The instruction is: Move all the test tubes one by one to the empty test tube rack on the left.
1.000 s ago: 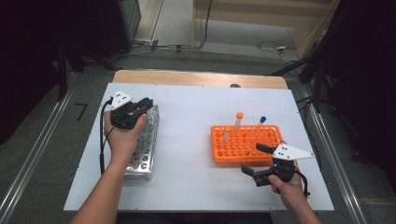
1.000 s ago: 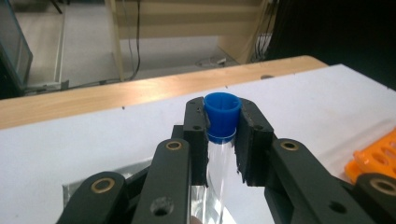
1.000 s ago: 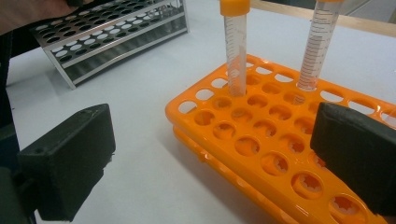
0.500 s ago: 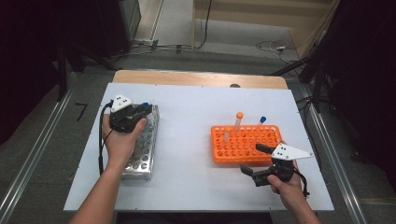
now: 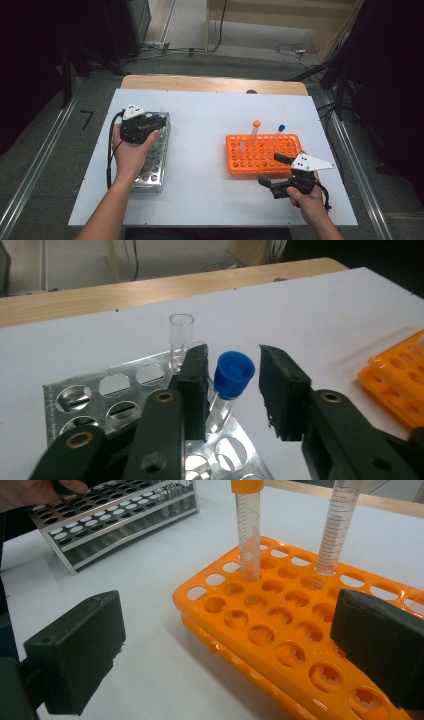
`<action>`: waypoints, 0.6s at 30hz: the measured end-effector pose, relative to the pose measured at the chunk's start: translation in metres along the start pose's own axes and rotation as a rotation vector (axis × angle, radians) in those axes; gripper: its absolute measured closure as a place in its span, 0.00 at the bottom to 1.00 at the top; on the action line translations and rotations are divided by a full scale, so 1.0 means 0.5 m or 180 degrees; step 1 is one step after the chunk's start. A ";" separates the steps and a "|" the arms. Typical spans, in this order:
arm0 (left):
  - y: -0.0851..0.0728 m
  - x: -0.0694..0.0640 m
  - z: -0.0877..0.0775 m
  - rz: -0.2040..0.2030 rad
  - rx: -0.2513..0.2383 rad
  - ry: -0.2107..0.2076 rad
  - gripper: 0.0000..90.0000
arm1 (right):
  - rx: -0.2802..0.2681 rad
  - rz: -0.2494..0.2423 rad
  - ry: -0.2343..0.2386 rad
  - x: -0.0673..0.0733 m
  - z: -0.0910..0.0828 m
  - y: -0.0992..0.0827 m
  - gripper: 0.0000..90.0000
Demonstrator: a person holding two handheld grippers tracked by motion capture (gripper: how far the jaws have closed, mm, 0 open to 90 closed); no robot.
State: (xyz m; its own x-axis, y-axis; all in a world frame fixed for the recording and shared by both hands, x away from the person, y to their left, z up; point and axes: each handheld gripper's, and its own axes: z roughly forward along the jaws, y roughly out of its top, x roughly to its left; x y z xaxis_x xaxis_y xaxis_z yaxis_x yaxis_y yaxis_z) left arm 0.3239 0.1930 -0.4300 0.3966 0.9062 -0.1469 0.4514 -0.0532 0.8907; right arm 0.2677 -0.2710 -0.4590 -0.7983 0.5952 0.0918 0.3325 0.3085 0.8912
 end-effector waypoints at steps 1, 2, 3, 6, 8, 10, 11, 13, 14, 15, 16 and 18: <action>0.000 -0.002 -0.002 -0.0025 -0.0019 -0.0004 0.62 | -0.0001 -0.0002 0.0000 0.000 0.000 0.000 0.00; 0.000 -0.003 -0.005 -0.0044 -0.0035 -0.0040 0.58 | -0.0006 -0.0006 -0.0003 0.000 0.000 0.000 0.00; 0.000 -0.005 -0.008 -0.0055 -0.0060 -0.0056 0.53 | -0.0009 -0.0004 -0.0006 0.000 0.000 0.001 0.00; -0.002 -0.013 -0.020 -0.0072 -0.0121 -0.0154 0.40 | -0.0015 0.0010 -0.0026 -0.002 -0.001 0.001 0.00; -0.005 -0.020 -0.028 -0.0064 -0.0161 -0.0207 0.33 | -0.0024 0.0006 -0.0045 -0.004 -0.001 0.002 0.00; -0.009 -0.028 -0.035 -0.0054 -0.0161 -0.0277 0.27 | -0.0038 0.0015 -0.0061 -0.008 -0.002 0.004 0.00; -0.011 -0.032 -0.038 -0.0047 -0.0153 -0.0313 0.23 | -0.0041 0.0023 -0.0078 -0.009 -0.003 0.006 0.00; -0.014 -0.042 -0.045 -0.0012 -0.0158 -0.0361 0.17 | -0.0052 0.0026 -0.0101 -0.012 -0.004 0.009 0.00; -0.016 -0.047 -0.049 0.0004 -0.0173 -0.0379 0.15 | -0.0054 0.0020 -0.0111 -0.014 -0.005 0.011 0.00; -0.017 -0.052 -0.054 0.0025 -0.0187 -0.0385 0.13 | -0.0063 0.0016 -0.0121 -0.016 -0.005 0.013 0.00; -0.017 -0.056 -0.060 0.0036 -0.0210 -0.0407 0.12 | -0.0068 0.0028 -0.0131 -0.017 -0.005 0.014 0.00; -0.019 -0.064 -0.070 0.0042 -0.0245 -0.0443 0.09 | -0.0074 0.0033 -0.0160 -0.021 -0.005 0.017 0.00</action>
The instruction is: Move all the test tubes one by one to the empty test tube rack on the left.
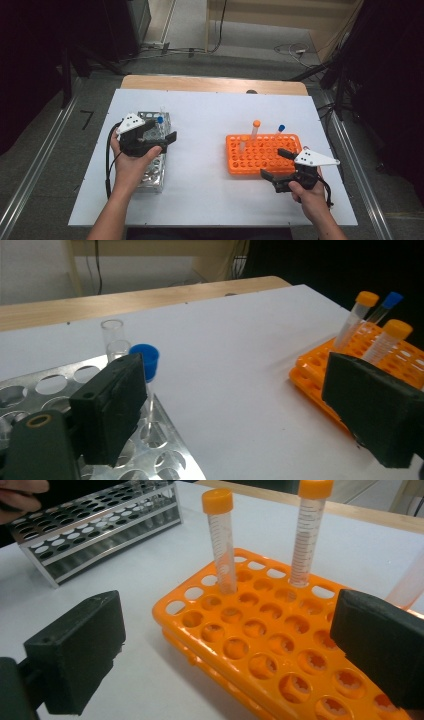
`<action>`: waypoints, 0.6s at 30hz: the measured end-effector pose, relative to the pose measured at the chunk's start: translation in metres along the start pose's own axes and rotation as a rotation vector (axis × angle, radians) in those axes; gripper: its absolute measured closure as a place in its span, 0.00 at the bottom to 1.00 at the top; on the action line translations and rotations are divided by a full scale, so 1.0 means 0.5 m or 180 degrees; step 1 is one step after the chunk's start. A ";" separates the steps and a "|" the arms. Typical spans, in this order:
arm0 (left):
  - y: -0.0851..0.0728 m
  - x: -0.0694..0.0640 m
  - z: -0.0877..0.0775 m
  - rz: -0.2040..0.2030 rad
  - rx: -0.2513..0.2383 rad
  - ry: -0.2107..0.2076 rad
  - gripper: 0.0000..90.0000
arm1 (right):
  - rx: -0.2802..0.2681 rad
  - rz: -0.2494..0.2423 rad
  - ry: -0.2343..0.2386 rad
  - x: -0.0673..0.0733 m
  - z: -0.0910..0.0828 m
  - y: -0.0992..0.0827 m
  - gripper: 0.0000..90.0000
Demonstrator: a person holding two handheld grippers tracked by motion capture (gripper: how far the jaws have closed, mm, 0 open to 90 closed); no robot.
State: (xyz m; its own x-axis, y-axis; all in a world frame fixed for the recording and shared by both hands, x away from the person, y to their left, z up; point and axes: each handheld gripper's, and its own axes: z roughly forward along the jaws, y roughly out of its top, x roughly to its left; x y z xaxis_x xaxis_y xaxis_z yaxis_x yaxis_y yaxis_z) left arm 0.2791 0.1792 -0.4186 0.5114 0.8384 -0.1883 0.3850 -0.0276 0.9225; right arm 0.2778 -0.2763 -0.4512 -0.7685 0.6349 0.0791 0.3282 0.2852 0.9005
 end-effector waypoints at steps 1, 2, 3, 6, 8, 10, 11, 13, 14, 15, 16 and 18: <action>0.000 -0.004 -0.004 0.0000 -0.0013 -0.0008 0.08 | 0.0000 0.0007 -0.0013 -0.002 0.000 0.001 0.00; -0.001 -0.009 -0.008 -0.0006 -0.0023 -0.0024 0.06 | 0.0002 0.0018 -0.0033 -0.004 0.001 0.003 0.00; -0.002 -0.013 -0.011 0.0006 -0.0023 -0.0036 0.05 | 0.0010 0.0027 -0.0055 -0.006 0.001 0.005 0.00; -0.007 -0.025 -0.020 0.0039 -0.0038 -0.0065 0.02 | -0.0007 0.0060 -0.0127 -0.015 0.002 0.010 0.01; -0.011 -0.030 -0.025 0.0010 -0.0087 -0.0094 0.01 | -0.0018 0.0106 -0.0198 -0.021 0.002 0.014 0.02; -0.016 -0.033 -0.027 -0.0008 -0.0101 -0.0104 0.00 | -0.0034 0.0145 -0.0254 -0.029 0.000 0.018 0.02; -0.018 -0.033 -0.027 -0.0011 -0.0077 -0.0121 0.00 | -0.0041 0.0162 -0.0281 -0.034 0.000 0.021 0.03; -0.024 -0.035 -0.026 -0.0023 -0.0054 -0.0158 0.00 | -0.0026 0.0200 -0.0354 -0.044 0.001 0.025 0.03; -0.027 -0.036 -0.027 -0.0028 -0.0043 -0.0161 0.00 | -0.0026 0.0223 -0.0374 -0.051 0.002 0.027 0.03; -0.031 -0.036 -0.027 -0.0039 -0.0040 -0.0167 0.00 | -0.0005 0.0251 -0.0402 -0.057 0.004 0.030 0.04; -0.034 -0.036 -0.026 -0.0049 -0.0035 -0.0173 0.00 | 0.0017 0.0268 -0.0452 -0.063 0.006 0.032 0.04; -0.040 -0.038 -0.025 -0.0047 -0.0008 -0.0181 0.00 | 0.0060 0.0290 -0.0533 -0.076 0.012 0.035 0.05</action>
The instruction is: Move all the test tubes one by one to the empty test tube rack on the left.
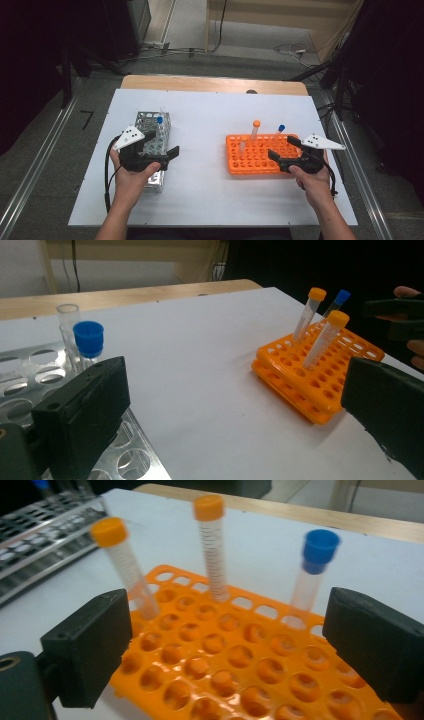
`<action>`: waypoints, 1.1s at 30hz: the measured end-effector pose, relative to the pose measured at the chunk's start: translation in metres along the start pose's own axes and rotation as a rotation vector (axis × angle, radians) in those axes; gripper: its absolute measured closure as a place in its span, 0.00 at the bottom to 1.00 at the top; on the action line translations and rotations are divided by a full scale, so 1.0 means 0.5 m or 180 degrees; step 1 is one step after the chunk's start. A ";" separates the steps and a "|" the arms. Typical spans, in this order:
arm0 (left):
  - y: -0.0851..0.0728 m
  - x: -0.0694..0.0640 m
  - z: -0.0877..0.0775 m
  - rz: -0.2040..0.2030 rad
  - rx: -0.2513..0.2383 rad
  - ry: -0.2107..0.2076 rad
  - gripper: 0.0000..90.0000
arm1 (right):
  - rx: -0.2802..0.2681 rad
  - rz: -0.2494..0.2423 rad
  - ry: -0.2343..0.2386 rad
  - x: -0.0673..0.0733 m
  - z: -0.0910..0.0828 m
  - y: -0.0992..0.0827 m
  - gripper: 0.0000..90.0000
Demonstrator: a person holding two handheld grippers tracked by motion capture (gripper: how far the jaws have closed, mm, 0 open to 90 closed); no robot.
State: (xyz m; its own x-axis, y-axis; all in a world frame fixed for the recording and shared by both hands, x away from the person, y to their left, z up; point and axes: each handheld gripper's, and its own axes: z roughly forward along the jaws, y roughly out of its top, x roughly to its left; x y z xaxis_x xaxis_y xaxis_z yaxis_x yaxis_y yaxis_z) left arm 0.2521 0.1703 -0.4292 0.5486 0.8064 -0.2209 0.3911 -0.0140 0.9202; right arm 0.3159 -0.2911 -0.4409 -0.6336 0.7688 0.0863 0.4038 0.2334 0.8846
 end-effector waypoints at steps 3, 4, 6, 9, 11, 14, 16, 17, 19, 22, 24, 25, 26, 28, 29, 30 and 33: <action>-0.005 -0.004 0.001 -0.0007 0.0013 -0.0028 0.00 | 0.0038 0.0030 -0.0087 -0.016 0.014 0.002 0.09; -0.006 -0.005 0.001 -0.0002 0.0016 -0.0037 0.00 | 0.0054 0.0056 -0.0102 -0.021 0.019 0.002 0.11; -0.007 -0.007 0.000 -0.0016 0.0015 -0.0046 0.00 | 0.0096 0.0079 -0.0156 -0.030 0.030 0.001 0.13; -0.009 -0.004 0.000 -0.0076 -0.0010 -0.0078 0.00 | 0.0139 0.0178 -0.0233 -0.043 0.046 0.001 0.17; -0.012 -0.003 0.000 -0.0072 0.0008 -0.0082 0.00 | 0.0159 0.0216 -0.0271 -0.050 0.058 0.000 0.21; -0.013 -0.005 0.001 -0.0073 0.0008 -0.0083 0.00 | 0.0214 0.0263 -0.0296 -0.057 0.074 -0.001 0.26; -0.013 -0.006 0.001 -0.0074 0.0002 -0.0088 0.00 | 0.0218 0.0280 -0.0317 -0.059 0.079 0.001 0.31; -0.012 -0.007 0.001 -0.0069 0.0004 -0.0091 0.00 | 0.0239 0.0299 -0.0324 -0.061 0.081 0.002 0.33; -0.013 -0.008 0.003 -0.0048 0.0013 -0.0099 0.00 | 0.0274 0.0344 -0.0382 -0.064 0.087 0.005 0.38; -0.013 -0.011 0.005 -0.0047 0.0017 -0.0109 0.00 | 0.0322 0.0379 -0.0436 -0.066 0.093 0.010 0.46; -0.012 -0.013 0.005 -0.0041 0.0019 -0.0105 0.00 | 0.0332 0.0385 -0.0469 -0.065 0.097 0.012 0.51; -0.011 -0.013 0.005 -0.0033 0.0017 -0.0100 0.00 | 0.0364 0.0389 -0.0486 -0.065 0.099 0.013 0.53; -0.011 -0.014 0.005 -0.0033 0.0004 -0.0096 0.00 | 0.0394 0.0386 -0.0516 -0.065 0.101 0.013 0.55; -0.010 -0.014 0.004 -0.0042 0.0000 -0.0095 0.00 | 0.0401 0.0363 -0.0538 -0.065 0.104 0.014 0.60; -0.010 -0.014 0.005 -0.0045 0.0002 -0.0095 0.00 | 0.0425 0.0352 -0.0557 -0.063 0.105 0.015 0.62; -0.010 -0.014 0.005 -0.0039 0.0007 -0.0093 0.00 | 0.0449 0.0328 -0.0576 -0.062 0.107 0.014 0.64; -0.010 -0.015 0.006 -0.0026 0.0014 -0.0095 0.00 | 0.0539 0.0286 -0.0627 -0.057 0.112 0.012 0.72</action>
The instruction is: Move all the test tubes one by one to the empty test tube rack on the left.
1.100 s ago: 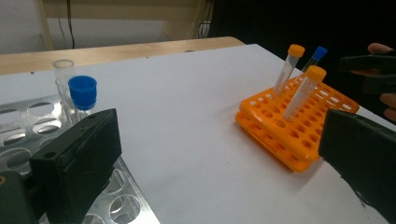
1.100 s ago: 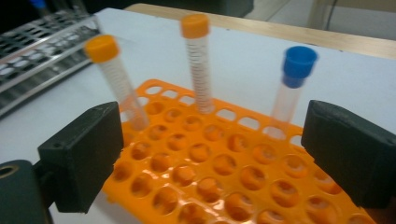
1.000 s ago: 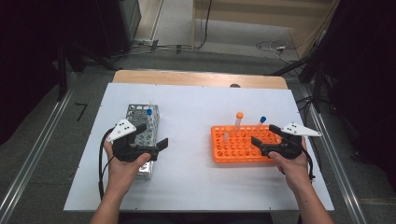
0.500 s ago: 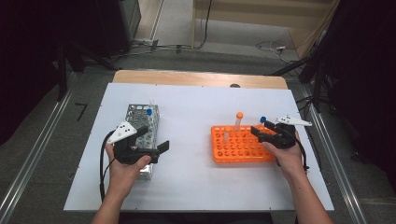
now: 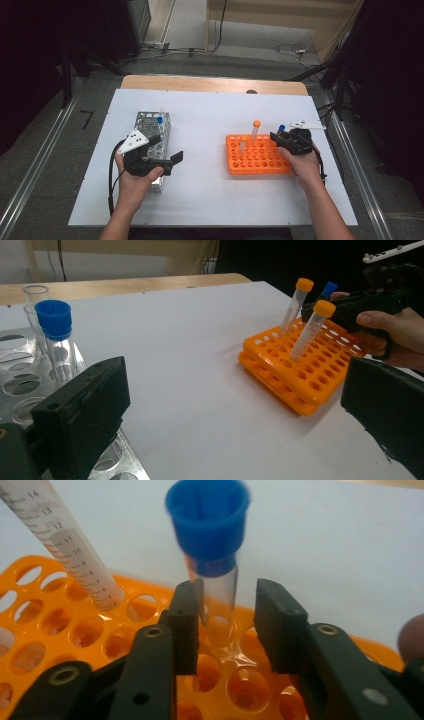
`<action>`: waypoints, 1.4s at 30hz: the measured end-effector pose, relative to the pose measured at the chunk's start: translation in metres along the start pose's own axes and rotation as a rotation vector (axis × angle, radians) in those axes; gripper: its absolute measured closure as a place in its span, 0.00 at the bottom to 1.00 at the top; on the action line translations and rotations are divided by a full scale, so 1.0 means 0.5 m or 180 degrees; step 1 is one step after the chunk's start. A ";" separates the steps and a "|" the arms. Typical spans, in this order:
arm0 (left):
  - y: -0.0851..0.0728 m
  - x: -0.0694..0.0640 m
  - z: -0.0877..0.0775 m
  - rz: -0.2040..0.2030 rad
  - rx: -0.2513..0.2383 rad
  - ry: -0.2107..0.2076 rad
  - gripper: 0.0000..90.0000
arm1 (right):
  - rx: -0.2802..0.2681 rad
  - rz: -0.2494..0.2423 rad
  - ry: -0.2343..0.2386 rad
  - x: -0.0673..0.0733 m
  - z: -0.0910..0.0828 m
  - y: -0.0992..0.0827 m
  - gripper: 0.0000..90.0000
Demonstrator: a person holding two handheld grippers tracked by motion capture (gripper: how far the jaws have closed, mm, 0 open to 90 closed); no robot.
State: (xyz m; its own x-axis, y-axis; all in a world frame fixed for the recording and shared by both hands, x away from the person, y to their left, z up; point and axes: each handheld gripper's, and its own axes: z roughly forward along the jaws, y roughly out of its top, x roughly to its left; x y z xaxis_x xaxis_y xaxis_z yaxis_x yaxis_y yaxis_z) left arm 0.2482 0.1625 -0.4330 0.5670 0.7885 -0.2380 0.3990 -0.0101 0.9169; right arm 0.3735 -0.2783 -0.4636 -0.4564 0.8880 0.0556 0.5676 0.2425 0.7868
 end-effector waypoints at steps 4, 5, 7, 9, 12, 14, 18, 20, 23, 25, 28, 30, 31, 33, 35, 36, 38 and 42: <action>0.002 -0.002 0.000 0.0004 -0.0009 -0.0007 0.00 | -0.0010 -0.0045 0.0002 0.004 0.000 -0.001 0.82; 0.003 -0.003 -0.001 0.0006 -0.0018 -0.0009 0.00 | -0.0014 -0.0066 -0.0014 0.005 -0.001 -0.002 0.83; 0.004 -0.004 -0.002 0.0012 -0.0024 -0.0010 0.00 | -0.0057 -0.0031 -0.0003 0.005 -0.004 -0.002 0.83; 0.006 -0.005 -0.003 0.0034 -0.0027 -0.0016 0.00 | -0.0158 0.0012 0.0032 0.002 -0.010 -0.002 0.83; 0.008 -0.006 -0.005 0.0043 -0.0039 -0.0026 0.00 | -0.0278 -0.0005 0.0025 0.002 -0.022 -0.003 0.83; 0.009 -0.007 -0.005 0.0044 -0.0044 -0.0033 0.00 | -0.0360 -0.0044 -0.0002 0.004 -0.033 -0.001 0.83; 0.010 -0.011 -0.005 0.0059 -0.0048 -0.0037 0.00 | -0.0496 -0.0107 0.0017 0.011 -0.060 0.003 0.83; 0.011 -0.012 -0.004 0.0072 -0.0044 -0.0051 0.00 | -0.0535 -0.0123 0.0056 0.014 -0.072 0.003 0.83; 0.011 -0.016 -0.003 0.0077 -0.0044 -0.0068 0.00 | -0.0573 -0.0176 0.0126 0.023 -0.090 0.001 0.83; 0.012 -0.019 -0.002 0.0086 -0.0050 -0.0080 0.00 | -0.0578 -0.0217 0.0186 0.030 -0.100 -0.001 0.83; 0.012 -0.023 -0.002 0.0107 -0.0051 -0.0100 0.00 | -0.0576 -0.0230 0.0280 0.040 -0.112 -0.004 0.83; 0.013 -0.027 0.000 0.0122 -0.0046 -0.0114 0.00 | -0.0581 -0.0275 0.0329 0.048 -0.118 -0.008 0.83; 0.013 -0.030 0.001 0.0129 -0.0042 -0.0122 0.00 | -0.0577 -0.0291 0.0354 0.052 -0.119 -0.010 0.83; 0.012 -0.033 0.003 0.0151 -0.0034 -0.0137 0.00 | -0.0554 -0.0335 0.0406 0.063 -0.122 -0.014 0.83; 0.012 -0.038 0.005 0.0164 -0.0022 -0.0150 0.00 | -0.0550 -0.0386 0.0468 0.075 -0.124 -0.016 0.83; 0.012 -0.040 0.006 0.0164 -0.0022 -0.0160 0.00 | -0.0548 -0.0420 0.0503 0.081 -0.125 -0.016 0.83; 0.012 -0.043 0.008 0.0185 -0.0011 -0.0177 0.00 | -0.0556 -0.0496 0.0586 0.096 -0.128 -0.016 0.83; 0.013 -0.048 0.010 0.0173 -0.0027 -0.0207 0.00 | -0.0542 -0.0670 0.0736 0.132 -0.133 -0.016 0.83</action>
State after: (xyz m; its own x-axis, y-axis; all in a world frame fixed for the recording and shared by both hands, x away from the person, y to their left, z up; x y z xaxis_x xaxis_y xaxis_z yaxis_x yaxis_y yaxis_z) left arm 0.2407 0.1403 -0.4231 0.6334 0.7454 -0.2078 0.3604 -0.0466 0.9316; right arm 0.2934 -0.2478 -0.4254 -0.7054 0.7088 0.0038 0.3312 0.3249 0.8859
